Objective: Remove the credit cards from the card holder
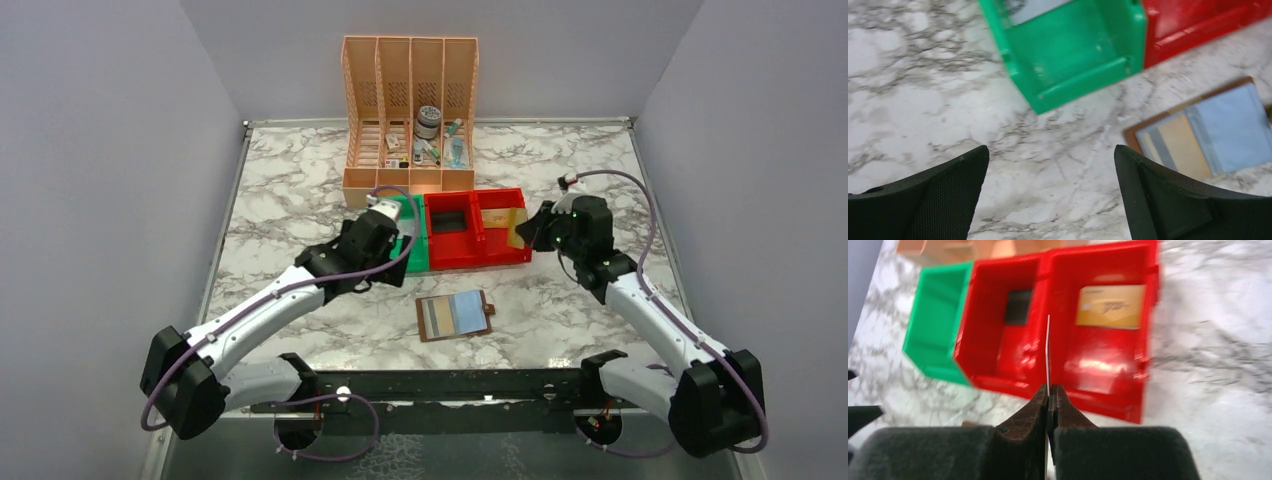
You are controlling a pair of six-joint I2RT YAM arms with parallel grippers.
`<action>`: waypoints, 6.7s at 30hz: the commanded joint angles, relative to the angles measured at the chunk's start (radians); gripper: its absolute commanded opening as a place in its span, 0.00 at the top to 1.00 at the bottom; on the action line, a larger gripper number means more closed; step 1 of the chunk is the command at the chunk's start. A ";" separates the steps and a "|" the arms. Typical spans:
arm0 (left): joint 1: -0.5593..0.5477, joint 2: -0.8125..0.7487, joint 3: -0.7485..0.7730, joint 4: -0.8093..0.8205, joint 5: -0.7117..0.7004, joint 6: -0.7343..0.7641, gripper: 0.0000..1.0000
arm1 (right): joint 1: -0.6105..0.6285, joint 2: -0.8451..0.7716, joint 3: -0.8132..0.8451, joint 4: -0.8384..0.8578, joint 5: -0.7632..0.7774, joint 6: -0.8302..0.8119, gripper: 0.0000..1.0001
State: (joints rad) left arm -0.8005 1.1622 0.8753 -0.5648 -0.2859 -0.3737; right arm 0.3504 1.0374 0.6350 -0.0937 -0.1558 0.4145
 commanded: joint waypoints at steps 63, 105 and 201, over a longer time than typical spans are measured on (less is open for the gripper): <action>0.199 -0.272 -0.115 0.020 -0.124 0.046 0.01 | -0.062 0.624 0.226 0.284 -0.267 -1.301 0.99; 0.268 -0.216 -0.110 0.033 -0.071 0.062 0.01 | -0.062 0.741 0.284 0.204 -0.271 -1.381 0.75; 0.285 -0.320 -0.122 0.035 -0.052 0.059 0.01 | 0.689 0.480 0.227 -0.178 0.282 0.156 0.46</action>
State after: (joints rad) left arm -0.5228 0.8417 0.7601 -0.5472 -0.3092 -0.3187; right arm 1.0225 1.4773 0.8150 -0.2657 0.0925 0.5442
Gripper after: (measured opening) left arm 0.992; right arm 0.542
